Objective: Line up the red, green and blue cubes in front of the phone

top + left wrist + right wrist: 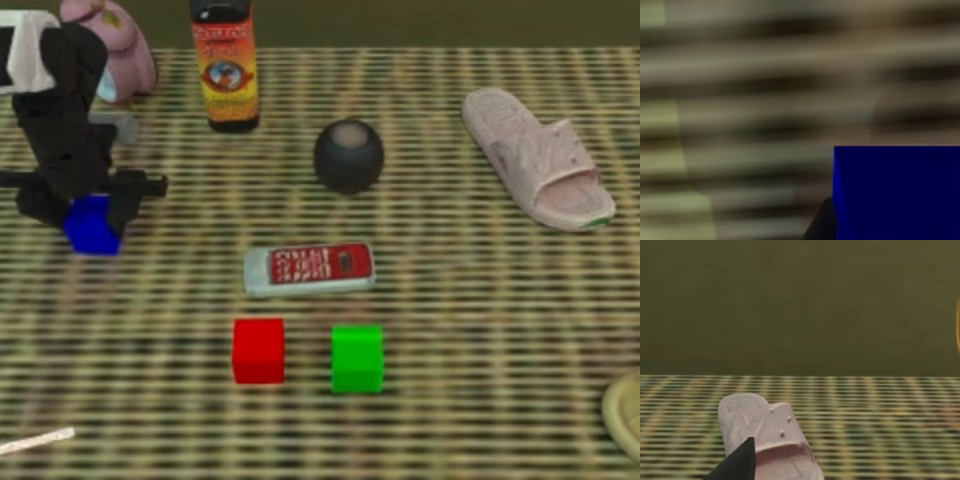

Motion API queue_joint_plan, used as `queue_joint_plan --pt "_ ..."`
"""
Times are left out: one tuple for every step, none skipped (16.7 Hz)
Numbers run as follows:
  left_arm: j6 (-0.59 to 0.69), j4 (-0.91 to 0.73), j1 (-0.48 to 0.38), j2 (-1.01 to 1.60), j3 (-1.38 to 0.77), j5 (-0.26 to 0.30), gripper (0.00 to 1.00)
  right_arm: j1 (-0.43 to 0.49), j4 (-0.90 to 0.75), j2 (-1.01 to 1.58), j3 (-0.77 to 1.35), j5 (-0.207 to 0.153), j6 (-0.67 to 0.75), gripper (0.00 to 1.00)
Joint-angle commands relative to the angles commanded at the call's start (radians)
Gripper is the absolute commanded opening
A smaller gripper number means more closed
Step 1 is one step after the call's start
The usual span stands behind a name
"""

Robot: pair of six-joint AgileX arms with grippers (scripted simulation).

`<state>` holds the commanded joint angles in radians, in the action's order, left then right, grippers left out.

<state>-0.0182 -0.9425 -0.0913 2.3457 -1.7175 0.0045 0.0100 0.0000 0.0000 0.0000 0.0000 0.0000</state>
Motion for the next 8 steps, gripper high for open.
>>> queue_joint_plan --pt "0.000 0.000 0.000 0.000 0.000 0.000 0.00 0.000 0.000 0.000 0.000 0.000 0.000 1.00" --pt "-0.001 -0.002 0.002 -0.006 -0.001 0.000 0.00 0.000 0.000 0.000 0.000 0.000 0.000 1.00" --pt "-0.002 -0.006 0.001 -0.007 -0.005 0.000 0.00 0.000 0.000 0.000 0.000 0.000 0.000 1.00" --pt "-0.003 -0.020 0.001 -0.010 -0.017 0.000 0.00 0.000 0.000 0.000 0.000 0.000 0.000 1.00" --pt "-0.003 -0.045 0.003 -0.018 -0.036 0.000 0.00 0.000 0.000 0.000 0.000 0.000 0.000 1.00" --pt "-0.001 -0.080 0.007 -0.028 -0.059 0.000 0.00 0.000 0.000 0.000 0.000 0.000 0.000 1.00" --pt "0.000 -0.125 0.011 -0.040 -0.083 0.000 0.00 0.000 0.000 0.000 0.000 0.000 0.000 1.00" --pt "0.000 -0.168 0.014 -0.053 -0.107 0.000 0.00 0.000 0.000 0.000 0.000 0.000 0.000 1.00"
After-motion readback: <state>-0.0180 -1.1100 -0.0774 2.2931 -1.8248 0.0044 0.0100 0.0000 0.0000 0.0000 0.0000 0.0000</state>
